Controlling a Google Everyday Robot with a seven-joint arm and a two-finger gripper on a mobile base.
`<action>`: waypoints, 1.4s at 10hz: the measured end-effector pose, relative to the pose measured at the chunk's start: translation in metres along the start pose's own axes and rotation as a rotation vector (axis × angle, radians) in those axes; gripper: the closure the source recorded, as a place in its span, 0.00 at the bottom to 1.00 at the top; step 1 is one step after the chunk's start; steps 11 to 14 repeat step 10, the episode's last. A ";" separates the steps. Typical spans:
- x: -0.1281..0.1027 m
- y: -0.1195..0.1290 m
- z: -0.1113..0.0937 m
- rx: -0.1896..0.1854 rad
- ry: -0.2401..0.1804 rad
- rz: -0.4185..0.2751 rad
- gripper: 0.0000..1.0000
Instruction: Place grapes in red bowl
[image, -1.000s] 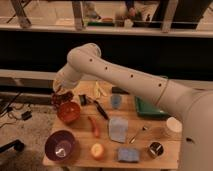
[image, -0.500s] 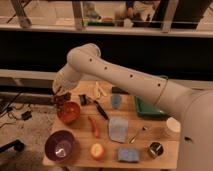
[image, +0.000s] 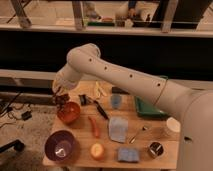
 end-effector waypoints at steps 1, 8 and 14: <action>0.000 0.000 0.000 0.000 0.000 0.000 0.50; 0.000 0.000 0.000 0.000 -0.001 0.000 0.24; 0.000 0.000 0.000 0.000 -0.001 0.000 0.24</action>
